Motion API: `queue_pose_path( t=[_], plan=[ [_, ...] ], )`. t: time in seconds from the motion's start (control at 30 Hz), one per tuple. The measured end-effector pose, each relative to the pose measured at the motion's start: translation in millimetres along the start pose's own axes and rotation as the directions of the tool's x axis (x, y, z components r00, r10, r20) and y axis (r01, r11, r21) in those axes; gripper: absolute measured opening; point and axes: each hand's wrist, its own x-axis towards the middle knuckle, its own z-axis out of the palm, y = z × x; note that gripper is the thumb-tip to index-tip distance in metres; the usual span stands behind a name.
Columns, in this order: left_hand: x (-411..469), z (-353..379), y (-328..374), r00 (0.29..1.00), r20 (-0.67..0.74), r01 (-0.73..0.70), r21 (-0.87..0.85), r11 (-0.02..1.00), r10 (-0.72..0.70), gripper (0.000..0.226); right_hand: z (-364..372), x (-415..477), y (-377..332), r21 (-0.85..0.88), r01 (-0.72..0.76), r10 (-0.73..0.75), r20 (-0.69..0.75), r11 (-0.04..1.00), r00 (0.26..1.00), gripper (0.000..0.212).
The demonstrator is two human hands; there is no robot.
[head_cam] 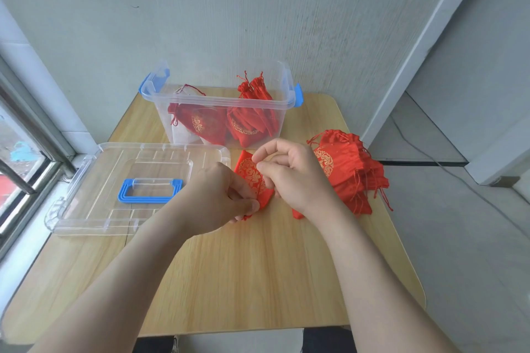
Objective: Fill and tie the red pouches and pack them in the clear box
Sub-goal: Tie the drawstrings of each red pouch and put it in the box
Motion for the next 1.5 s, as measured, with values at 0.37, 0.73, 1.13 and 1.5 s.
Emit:
queue_pose_path(
  t=[0.37,0.73,1.13,1.5],
  plan=[
    [3.2,0.1,-6.2,0.96,-0.219,0.104,-0.298,0.949,-0.174,0.021,0.5,-3.6,12.4,-0.257,0.109,-0.097,0.057,0.96,0.994,0.023],
    [1.6,2.4,-3.9,0.969,-0.182,0.091,-0.378,0.921,-0.17,0.013,9.7,-4.9,19.1,-0.352,0.332,-0.317,0.101,0.875,0.943,0.019],
    [1.1,2.9,4.2,0.954,-0.178,0.164,-0.365,0.916,-0.241,0.003,14.7,2.9,26.9,-0.489,0.445,-0.422,0.163,0.75,0.892,0.023],
    [3.0,6.7,4.6,0.914,-0.398,0.042,-0.093,0.995,-0.076,0.034,13.2,-2.0,23.7,-0.526,0.411,-0.406,0.132,0.744,0.904,0.019]
  ],
)
